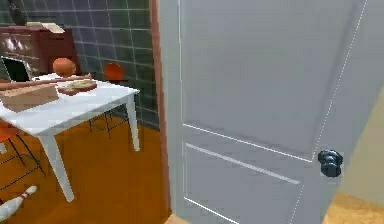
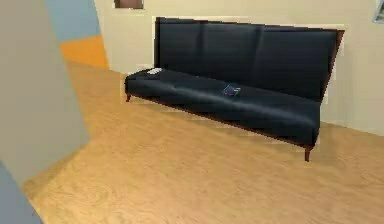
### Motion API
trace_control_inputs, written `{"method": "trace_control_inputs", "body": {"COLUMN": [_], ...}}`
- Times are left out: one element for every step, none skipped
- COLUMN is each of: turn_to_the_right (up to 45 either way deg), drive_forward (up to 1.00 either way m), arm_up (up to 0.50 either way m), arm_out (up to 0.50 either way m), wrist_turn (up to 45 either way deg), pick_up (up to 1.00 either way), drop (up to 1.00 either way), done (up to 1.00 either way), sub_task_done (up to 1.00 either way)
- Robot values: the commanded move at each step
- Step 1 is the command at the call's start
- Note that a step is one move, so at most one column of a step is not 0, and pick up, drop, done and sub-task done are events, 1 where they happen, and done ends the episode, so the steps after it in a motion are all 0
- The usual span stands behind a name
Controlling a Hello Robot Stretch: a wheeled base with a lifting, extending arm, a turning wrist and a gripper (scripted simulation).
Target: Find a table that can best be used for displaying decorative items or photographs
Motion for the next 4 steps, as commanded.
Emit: {"method": "trace_control_inputs", "body": {"turn_to_the_right": [45.0, 24.0, 3.0, 0.0], "drive_forward": [0.00, 0.00, 0.00, 1.00], "arm_up": [0.00, 0.00, 0.00, 0.00], "arm_out": [0.00, 0.00, 0.00, 0.00], "wrist_turn": [0.0, 0.0, 0.0, 0.0], "pick_up": [0.00, 0.00, 0.00, 0.00], "drop": [0.00, 0.00, 0.00, 0.00], "done": [0.00, 0.00, 0.00, 0.00], "sub_task_done": [0.00, 0.00, 0.00, 0.00]}}
